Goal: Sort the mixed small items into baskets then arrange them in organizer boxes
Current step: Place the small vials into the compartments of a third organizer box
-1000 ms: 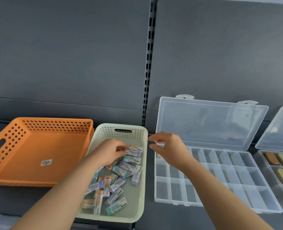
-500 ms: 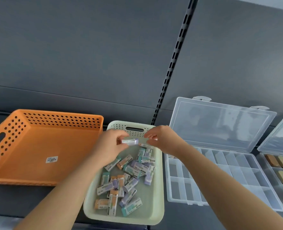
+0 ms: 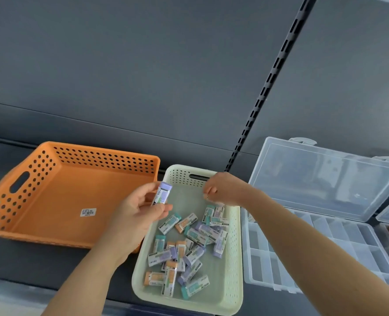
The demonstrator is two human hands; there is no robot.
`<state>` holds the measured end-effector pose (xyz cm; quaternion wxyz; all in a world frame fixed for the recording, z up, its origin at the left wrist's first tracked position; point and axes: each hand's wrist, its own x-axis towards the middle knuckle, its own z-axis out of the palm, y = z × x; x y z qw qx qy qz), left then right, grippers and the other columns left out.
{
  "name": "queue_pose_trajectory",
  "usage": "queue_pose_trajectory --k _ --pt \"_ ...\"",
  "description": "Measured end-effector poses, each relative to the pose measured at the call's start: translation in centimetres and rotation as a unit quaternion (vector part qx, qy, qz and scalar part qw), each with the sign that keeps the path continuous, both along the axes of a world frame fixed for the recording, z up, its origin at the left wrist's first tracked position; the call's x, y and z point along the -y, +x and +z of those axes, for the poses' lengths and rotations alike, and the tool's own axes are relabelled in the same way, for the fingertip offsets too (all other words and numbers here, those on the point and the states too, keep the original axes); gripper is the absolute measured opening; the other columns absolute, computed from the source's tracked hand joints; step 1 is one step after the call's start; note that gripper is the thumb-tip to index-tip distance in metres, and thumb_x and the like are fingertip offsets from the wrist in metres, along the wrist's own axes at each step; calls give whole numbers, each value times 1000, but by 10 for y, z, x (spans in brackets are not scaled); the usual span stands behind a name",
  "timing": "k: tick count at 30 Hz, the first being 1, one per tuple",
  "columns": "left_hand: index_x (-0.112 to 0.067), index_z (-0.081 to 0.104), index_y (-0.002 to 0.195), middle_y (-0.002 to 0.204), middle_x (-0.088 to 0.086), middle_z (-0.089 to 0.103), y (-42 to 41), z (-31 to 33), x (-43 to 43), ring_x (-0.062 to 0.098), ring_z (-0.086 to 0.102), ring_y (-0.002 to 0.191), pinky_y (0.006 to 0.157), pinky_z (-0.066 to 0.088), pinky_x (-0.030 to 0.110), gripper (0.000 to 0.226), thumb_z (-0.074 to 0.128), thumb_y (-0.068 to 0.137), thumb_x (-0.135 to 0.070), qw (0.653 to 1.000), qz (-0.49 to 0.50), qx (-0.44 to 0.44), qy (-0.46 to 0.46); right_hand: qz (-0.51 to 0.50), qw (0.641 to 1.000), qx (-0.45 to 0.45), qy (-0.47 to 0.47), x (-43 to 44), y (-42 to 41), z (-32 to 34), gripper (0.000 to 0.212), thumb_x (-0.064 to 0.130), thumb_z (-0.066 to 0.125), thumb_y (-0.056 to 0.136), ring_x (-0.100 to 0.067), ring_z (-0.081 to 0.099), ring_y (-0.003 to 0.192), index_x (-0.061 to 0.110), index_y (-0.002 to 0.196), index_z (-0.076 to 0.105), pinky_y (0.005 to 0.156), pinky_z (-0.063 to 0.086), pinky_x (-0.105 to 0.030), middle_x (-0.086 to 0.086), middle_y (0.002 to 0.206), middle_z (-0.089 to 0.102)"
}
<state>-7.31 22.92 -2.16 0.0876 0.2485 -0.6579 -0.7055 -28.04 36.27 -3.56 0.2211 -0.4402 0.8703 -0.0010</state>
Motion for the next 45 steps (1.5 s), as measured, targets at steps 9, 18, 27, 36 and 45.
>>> queue_pose_trajectory --k 9,18,27,36,45 --pt "-25 65 103 97 -7 73 -43 15 -71 7 68 91 82 50 24 20 66 86 -13 991 -42 -50 -118 -214 892 165 -363 -110 12 51 20 2 65 83 -11 68 77 19 94 69 76 55 -17 1 89 73" --pt "-16 68 84 81 -10 68 -141 1 -187 6 64 72 70 52 26 3 65 86 -15 918 -145 -66 -363 -363 814 132 -433 -255 -21 35 10 10 67 85 -17 71 76 18 90 64 57 49 -30 3 89 70" --pt "-29 68 91 87 -12 63 -178 -29 -224 10 50 95 75 45 29 7 65 85 -31 804 -201 27 -558 -338 818 128 -448 -288 -40 4 11 16 70 85 -2 64 68 7 91 66 65 51 -11 -2 82 72" --pt "-31 66 99 97 -6 62 -180 -35 -227 12 52 97 72 43 27 22 65 83 -46 806 -196 56 -555 -286 851 111 -427 -277 -42 -16 5 12 70 83 -13 65 74 12 83 65 69 52 -16 0 80 70" --pt "-28 66 106 93 -16 66 -172 -33 -216 7 47 99 79 45 29 37 66 79 -54 833 -177 34 -524 -195 930 -2 -311 -263 -39 -36 10 27 67 86 -5 50 89 20 92 68 70 37 -7 13 84 66"
